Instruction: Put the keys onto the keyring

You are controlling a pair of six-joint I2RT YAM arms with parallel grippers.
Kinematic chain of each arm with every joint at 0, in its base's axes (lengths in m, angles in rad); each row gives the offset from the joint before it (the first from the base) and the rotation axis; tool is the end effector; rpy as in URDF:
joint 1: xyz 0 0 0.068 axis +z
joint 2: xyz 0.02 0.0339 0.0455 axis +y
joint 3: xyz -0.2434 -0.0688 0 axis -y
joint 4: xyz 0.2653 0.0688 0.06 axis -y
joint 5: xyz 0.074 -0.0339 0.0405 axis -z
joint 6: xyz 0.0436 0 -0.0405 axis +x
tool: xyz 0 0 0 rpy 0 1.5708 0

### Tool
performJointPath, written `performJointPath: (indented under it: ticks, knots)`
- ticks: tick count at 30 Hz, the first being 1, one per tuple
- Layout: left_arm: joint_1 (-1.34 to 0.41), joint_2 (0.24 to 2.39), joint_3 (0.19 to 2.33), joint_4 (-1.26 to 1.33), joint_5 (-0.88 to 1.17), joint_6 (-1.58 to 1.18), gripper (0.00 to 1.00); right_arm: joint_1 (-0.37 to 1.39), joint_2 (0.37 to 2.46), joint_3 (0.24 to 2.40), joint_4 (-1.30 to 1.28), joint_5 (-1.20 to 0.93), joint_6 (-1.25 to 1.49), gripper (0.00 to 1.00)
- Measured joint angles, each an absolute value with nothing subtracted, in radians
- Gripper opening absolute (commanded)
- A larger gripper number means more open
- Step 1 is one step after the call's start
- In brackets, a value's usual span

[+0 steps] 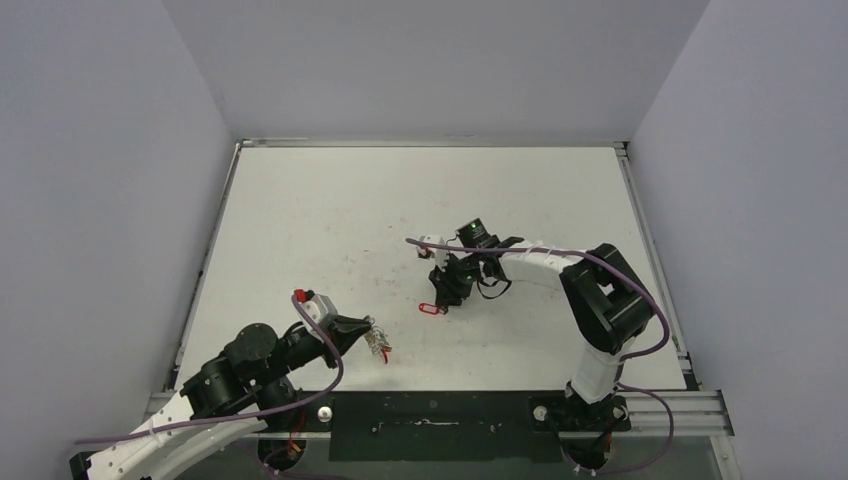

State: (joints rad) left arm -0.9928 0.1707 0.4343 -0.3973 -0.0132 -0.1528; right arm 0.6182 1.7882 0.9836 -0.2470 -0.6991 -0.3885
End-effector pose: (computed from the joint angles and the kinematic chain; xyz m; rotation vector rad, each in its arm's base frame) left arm 0.0754 -0.1146 0.2662 0.7154 1.6271 -0.8325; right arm 0.2714 0.2274 0.1084 -1.4384 2.1031 0.9955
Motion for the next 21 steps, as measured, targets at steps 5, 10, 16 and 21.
performJointPath:
  ticks: [5, 10, 16, 21]
  knots:
    - [-0.993, 0.173, 0.434, -0.397, -0.013, -0.150, 0.00, 0.595, 1.772, 0.975, -0.258, -0.709, -0.373, 0.33]
    - [-0.993, 0.183, 0.434, -0.396, -0.013, -0.148, 0.00, 0.581, 1.731, 0.949, -0.256, -0.735, -0.347, 0.33]
    - [-0.993, 0.194, 0.434, -0.395, -0.013, -0.146, 0.00, 0.576, 1.701, 0.909, -0.236, -0.773, -0.308, 0.28]
    - [-0.993, 0.203, 0.434, -0.387, -0.013, -0.146, 0.00, 0.576, 1.699, 0.890, -0.236, -0.789, -0.284, 0.23]
